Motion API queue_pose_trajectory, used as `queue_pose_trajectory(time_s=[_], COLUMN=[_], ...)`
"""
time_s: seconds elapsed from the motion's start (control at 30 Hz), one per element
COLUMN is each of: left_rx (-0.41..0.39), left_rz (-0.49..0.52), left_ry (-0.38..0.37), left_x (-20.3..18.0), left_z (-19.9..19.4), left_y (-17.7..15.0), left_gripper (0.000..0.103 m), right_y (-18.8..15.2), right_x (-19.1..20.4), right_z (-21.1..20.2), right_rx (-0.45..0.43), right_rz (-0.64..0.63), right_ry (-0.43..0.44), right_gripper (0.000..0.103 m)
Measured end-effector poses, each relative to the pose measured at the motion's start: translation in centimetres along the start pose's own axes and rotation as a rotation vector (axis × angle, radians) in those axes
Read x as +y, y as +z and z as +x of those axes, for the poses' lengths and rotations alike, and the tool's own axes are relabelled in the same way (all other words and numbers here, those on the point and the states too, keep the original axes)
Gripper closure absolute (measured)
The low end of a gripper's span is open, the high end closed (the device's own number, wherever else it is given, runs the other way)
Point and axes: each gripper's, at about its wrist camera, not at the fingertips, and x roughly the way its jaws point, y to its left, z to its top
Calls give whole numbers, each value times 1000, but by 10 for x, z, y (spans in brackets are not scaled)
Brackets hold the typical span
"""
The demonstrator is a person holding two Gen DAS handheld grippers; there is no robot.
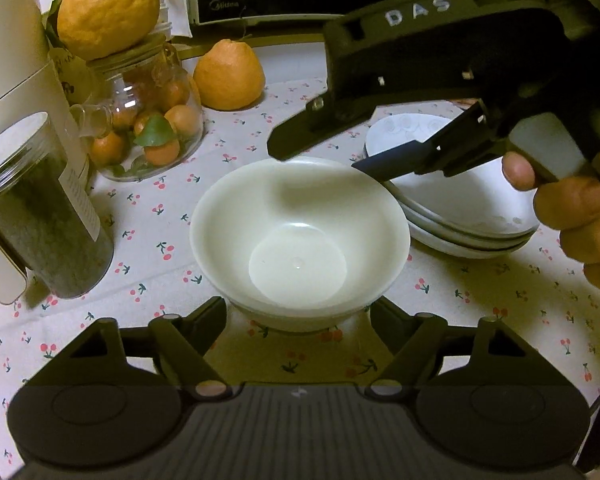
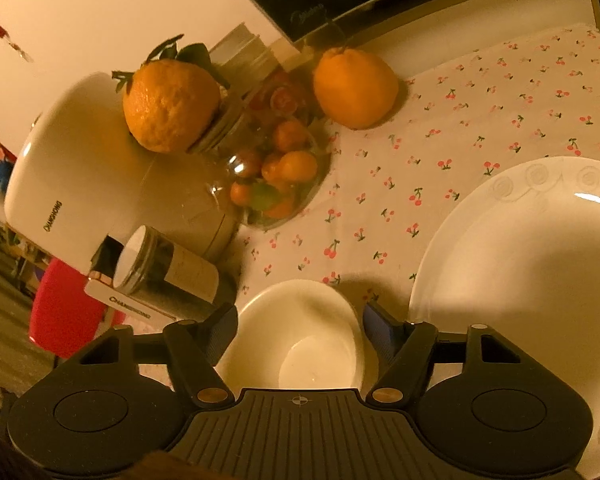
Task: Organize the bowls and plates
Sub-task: 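Close both grippers on the rim of the stacked white bowls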
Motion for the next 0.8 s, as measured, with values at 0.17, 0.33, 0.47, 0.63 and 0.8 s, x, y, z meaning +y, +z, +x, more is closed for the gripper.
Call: queue_pose_trajectory(time_s=[0.17, 0.33, 0.47, 0.63, 0.8], left_rx=[4, 10, 12, 14, -9], left_rz=[-11, -19, -14, -1, 8], left_ry=[-9, -9, -4, 4, 7], left_x=[2, 4, 2, -1, -1], left_z=[0, 0, -1, -2, -8], left_y=[0, 0, 0, 0, 3], left_gripper=[29, 29, 29, 29, 29], right_y=[0, 0, -1, -1, 0], right_x=[-2, -5, -8, -6, -4], right_z=[0, -2, -3, -6, -13], right_rx=[0, -3, -4, -9, -22], right_rz=[6, 1, 4, -4, -5], right_ry=[-22, -36, -37, -35, -18], right_gripper=[51, 72, 79, 79, 79])
